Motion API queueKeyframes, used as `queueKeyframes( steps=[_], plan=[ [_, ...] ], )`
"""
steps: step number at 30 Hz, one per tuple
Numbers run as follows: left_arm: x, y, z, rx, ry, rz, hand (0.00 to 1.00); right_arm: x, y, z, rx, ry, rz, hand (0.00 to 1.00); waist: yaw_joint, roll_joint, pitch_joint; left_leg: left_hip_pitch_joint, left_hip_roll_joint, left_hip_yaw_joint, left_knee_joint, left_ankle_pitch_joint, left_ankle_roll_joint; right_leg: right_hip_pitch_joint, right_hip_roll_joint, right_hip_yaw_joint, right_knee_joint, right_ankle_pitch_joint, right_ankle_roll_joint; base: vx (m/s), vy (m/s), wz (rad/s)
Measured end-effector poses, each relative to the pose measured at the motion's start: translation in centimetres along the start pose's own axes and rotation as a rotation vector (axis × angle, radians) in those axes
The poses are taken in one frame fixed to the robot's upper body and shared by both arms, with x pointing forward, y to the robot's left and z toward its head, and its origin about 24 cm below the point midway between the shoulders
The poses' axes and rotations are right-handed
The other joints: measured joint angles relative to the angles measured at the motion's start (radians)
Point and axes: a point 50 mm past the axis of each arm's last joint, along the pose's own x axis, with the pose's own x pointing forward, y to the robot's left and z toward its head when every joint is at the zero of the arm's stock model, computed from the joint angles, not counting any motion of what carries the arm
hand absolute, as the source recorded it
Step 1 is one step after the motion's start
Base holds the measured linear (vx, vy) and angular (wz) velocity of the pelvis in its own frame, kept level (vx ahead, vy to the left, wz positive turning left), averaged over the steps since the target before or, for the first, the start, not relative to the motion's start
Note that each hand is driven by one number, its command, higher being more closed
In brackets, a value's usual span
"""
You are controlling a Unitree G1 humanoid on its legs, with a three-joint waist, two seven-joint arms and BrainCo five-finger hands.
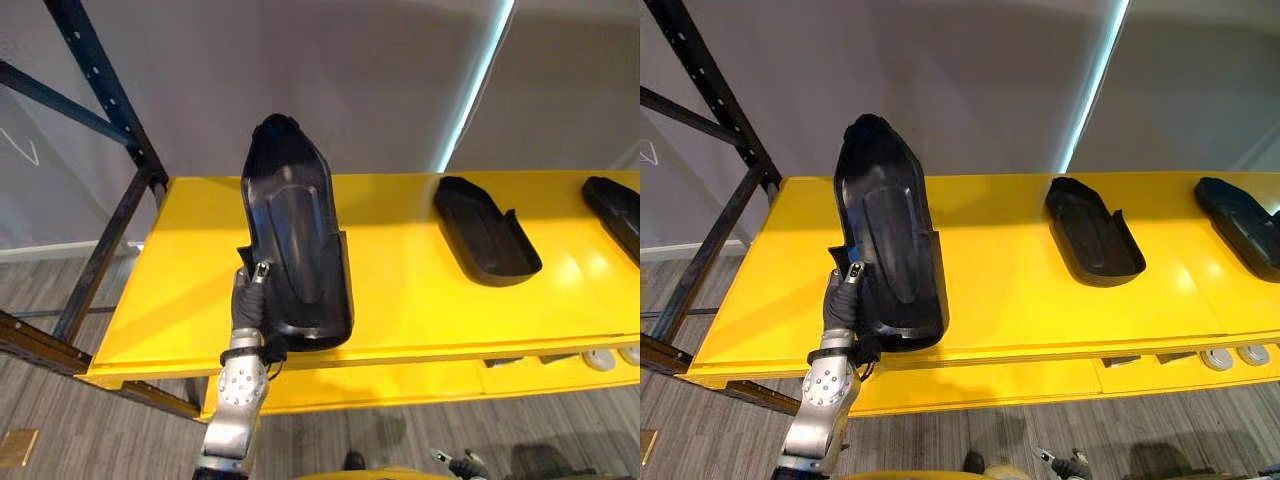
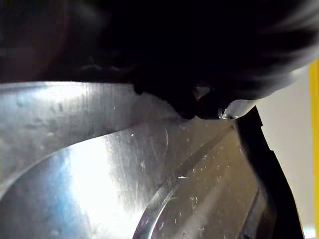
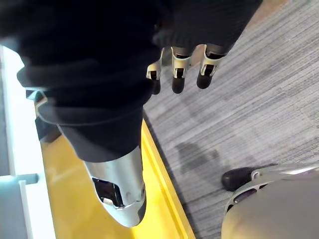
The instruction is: Walk over and take plastic housings, then place them on the shelf
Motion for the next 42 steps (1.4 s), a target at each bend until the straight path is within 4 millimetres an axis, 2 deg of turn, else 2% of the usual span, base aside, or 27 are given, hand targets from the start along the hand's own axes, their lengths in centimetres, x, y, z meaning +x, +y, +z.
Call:
queueKeyframes(
  steps=[4, 9, 16, 17, 28, 37, 42],
  plan=[
    [1.7, 1.4, -1.0, 0.160, 0.029, 0.055, 1.00, 0.1, 0.0, 0.2, -0.010, -0.005, 0.004, 0.00, -0.004, 0.004, -0.002, -0.004, -0.017, 0.001, -0.042, 0.030, 0.003, 0.001, 0.000, 0.009, -0.057, 0.046, 0.001, -0.06, 0.024, -0.05],
    [3.1, 2.5, -2.5, 0.271, 0.098, 0.090, 1.00, 0.2, 0.1, 0.6, -0.045, -0.018, 0.021, 0.00, -0.023, 0.008, 0.001, -0.007, -0.028, -0.003, -0.067, 0.047, 0.003, -0.015, -0.001, 0.015, -0.063, 0.061, -0.006, -0.06, 0.013, -0.04],
    [5.0, 4.2, -2.1, 0.338, 0.111, 0.165, 1.00, 0.2, 0.2, 0.7, -0.056, -0.021, 0.023, 0.00, -0.032, 0.009, 0.005, -0.022, -0.039, 0.004, -0.084, 0.054, 0.002, -0.039, -0.004, 0.037, -0.067, 0.076, 0.002, -0.03, 0.031, -0.07],
    [5.1, 4.3, -2.1, 0.343, 0.114, 0.174, 0.00, 0.2, 0.2, 0.7, -0.059, -0.022, 0.024, 0.00, -0.033, 0.008, 0.005, -0.020, -0.040, 0.005, -0.087, 0.054, 0.002, -0.039, -0.004, 0.038, -0.067, 0.077, 0.002, 0.00, 0.031, -0.03],
    [5.5, 6.5, -2.7, 0.342, 0.172, 0.298, 0.00, 0.3, 0.3, 1.0, -0.082, -0.031, 0.029, 0.00, -0.036, 0.006, 0.014, -0.009, -0.049, 0.005, -0.091, 0.052, 0.009, -0.037, -0.007, 0.058, -0.068, 0.083, 0.009, 0.00, 0.025, -0.04],
    [5.1, 6.3, -3.1, 0.272, 0.196, 0.353, 0.00, 0.2, 0.5, 1.0, -0.083, -0.028, 0.032, 0.00, -0.032, -0.010, 0.038, -0.005, -0.051, 0.004, -0.092, 0.052, 0.010, -0.033, -0.011, 0.057, -0.068, 0.086, 0.008, -0.01, 0.004, 0.00],
    [5.1, 6.2, -3.0, 0.267, 0.185, 0.355, 0.00, 0.2, 0.5, 1.0, -0.083, -0.028, 0.032, 0.00, -0.032, -0.009, 0.038, -0.004, -0.052, 0.001, -0.093, 0.052, 0.010, -0.032, -0.012, 0.054, -0.068, 0.086, 0.008, 0.00, 0.003, 0.01]
  ],
)
